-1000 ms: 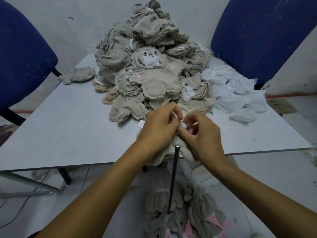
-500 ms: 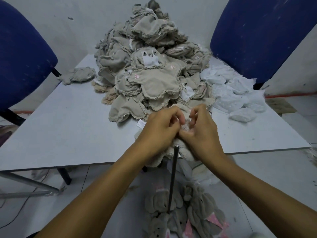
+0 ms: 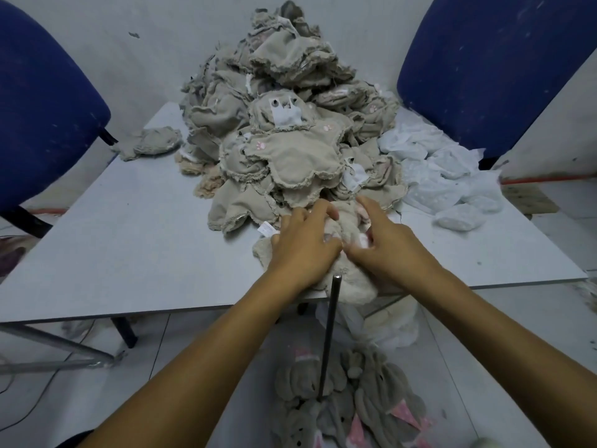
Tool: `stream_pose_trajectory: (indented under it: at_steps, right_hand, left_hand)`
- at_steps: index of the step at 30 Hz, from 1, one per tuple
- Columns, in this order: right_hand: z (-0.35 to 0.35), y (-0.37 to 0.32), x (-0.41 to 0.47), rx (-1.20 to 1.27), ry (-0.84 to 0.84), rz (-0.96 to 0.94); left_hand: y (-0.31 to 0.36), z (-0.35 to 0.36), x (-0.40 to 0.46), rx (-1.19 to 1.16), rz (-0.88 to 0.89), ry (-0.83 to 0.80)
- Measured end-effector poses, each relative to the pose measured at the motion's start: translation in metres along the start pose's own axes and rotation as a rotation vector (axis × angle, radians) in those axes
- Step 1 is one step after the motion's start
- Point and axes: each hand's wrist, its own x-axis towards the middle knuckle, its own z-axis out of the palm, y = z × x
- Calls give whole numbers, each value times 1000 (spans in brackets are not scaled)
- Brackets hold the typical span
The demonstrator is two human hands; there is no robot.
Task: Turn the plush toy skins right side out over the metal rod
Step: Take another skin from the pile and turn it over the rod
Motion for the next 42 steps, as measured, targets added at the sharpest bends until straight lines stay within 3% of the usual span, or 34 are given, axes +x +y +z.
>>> stream_pose_trajectory:
  at_steps: [3,6,9,12,14,15,18,20,22,24,26,29,30,33,37,40,42]
  right_hand:
    - [-2,-15,-7,296,19,-142]
    - [-4,-28,-18,439,89,-320]
    - [-18,-26,-16,520,193,-330]
    - [-37,-31,-15,531,183,-419]
    - [-47,-39,-13,414,227,-561]
    - [-50,-42,-11,343,276,-611]
    - [-55,-42,-4,327,267,-478]
    - [-51,-38,-4,362,175,-302]
    - [-46,-36,-5,385,263,-255]
    - [-49,-41,-5,356,440,-334]
    - [-54,-43,-3,248,504,-410]
    - [-52,-36,-2,148,317,-307]
    - [-51,-35,-4,149,333,-307]
    - [-60,-37,-3,132,589,-447]
    - [-57,-42,1,183,455,-398]
    - [-53,-45,-5,334,410,-388]
    - [-56,-48,-10,550,294,-431]
  left_hand:
    - [-3,-3,-3,-60,68,174]
    - [-5,-10,-1,-132,47,325]
    - [3,-19,4,-300,54,111]
    - [7,-31,5,-562,195,-146]
    - [9,-40,7,-592,307,-138]
    - [11,-44,7,-561,343,-49]
    - [17,-50,4,-507,348,343]
    - [17,-51,1,-474,356,422]
    - [16,-55,0,-360,336,345]
    - [17,-66,1,-284,290,245]
    - [19,-80,4,-358,301,281]
    - [25,-88,4,-417,315,270]
    - [27,-86,2,-404,320,263]
    - [26,-90,4,-458,332,359]
    - [18,-98,1,-506,346,414]
    - [17,-95,-5,-525,344,339]
    - [18,-99,-7,-599,320,319]
